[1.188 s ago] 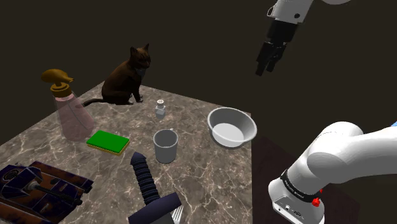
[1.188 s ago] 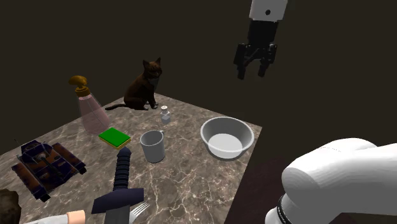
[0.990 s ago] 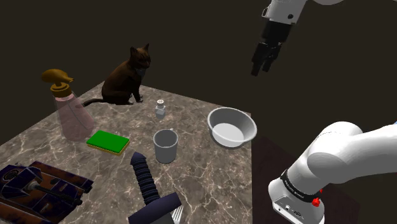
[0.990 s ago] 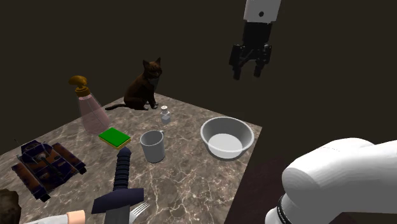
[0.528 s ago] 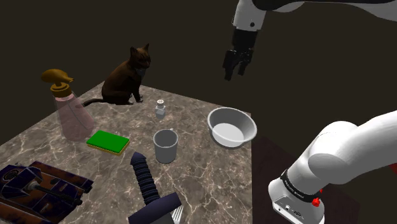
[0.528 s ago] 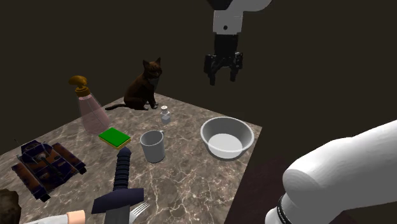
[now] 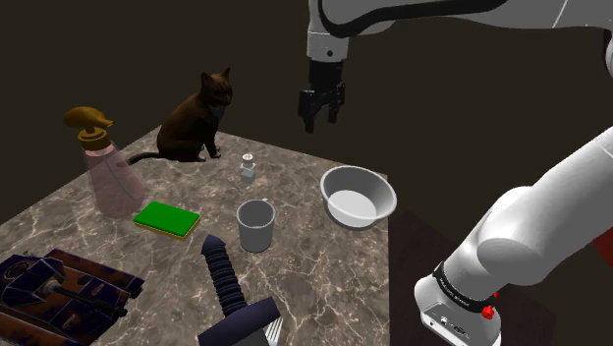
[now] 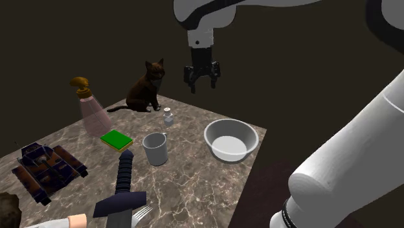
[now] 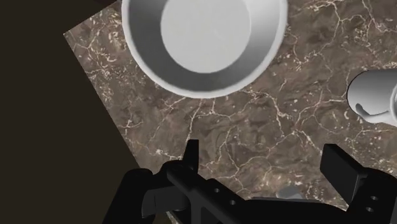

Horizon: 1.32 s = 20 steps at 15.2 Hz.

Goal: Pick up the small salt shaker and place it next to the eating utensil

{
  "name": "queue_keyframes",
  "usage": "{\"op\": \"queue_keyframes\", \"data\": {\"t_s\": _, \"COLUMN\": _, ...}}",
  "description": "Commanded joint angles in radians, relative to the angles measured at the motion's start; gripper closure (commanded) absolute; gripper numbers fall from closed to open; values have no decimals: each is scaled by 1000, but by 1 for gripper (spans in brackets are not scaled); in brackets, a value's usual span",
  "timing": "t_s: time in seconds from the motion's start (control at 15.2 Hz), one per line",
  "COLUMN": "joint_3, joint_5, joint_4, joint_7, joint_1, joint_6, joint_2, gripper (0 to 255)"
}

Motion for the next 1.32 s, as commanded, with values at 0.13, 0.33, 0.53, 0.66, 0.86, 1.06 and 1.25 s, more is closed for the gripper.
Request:
{"op": "queue_keyframes", "data": {"t_s": 0.13, "joint_3": 32, "joint_5": -37, "joint_4": 117, "joint_7": 53, "joint_1": 18, "joint_6": 19, "joint_2": 166, "gripper": 0}}
{"op": "queue_keyframes", "data": {"t_s": 0.33, "joint_3": 50, "joint_5": -71, "joint_4": 224, "joint_7": 93, "joint_1": 40, "joint_6": 15, "joint_2": 293, "gripper": 0}}
{"op": "queue_keyframes", "data": {"t_s": 0.53, "joint_3": 60, "joint_5": -107, "joint_4": 346, "joint_7": 130, "joint_1": 67, "joint_6": -1, "joint_2": 425, "gripper": 0}}
{"op": "queue_keyframes", "data": {"t_s": 0.66, "joint_3": 63, "joint_5": -131, "joint_4": 437, "joint_7": 152, "joint_1": 89, "joint_6": -20, "joint_2": 515, "gripper": 0}}
{"op": "queue_keyframes", "data": {"t_s": 0.86, "joint_3": 63, "joint_5": -165, "joint_4": 596, "joint_7": 178, "joint_1": 127, "joint_6": -62, "joint_2": 659, "gripper": 0}}
{"op": "queue_keyframes", "data": {"t_s": 1.06, "joint_3": 56, "joint_5": -196, "joint_4": 793, "joint_7": 194, "joint_1": 171, "joint_6": -124, "joint_2": 818, "gripper": 0}}
{"op": "queue_keyframes", "data": {"t_s": 1.25, "joint_3": 45, "joint_5": -222, "joint_4": 1036, "joint_7": 198, "joint_1": 220, "joint_6": -213, "joint_2": 993, "gripper": 0}}
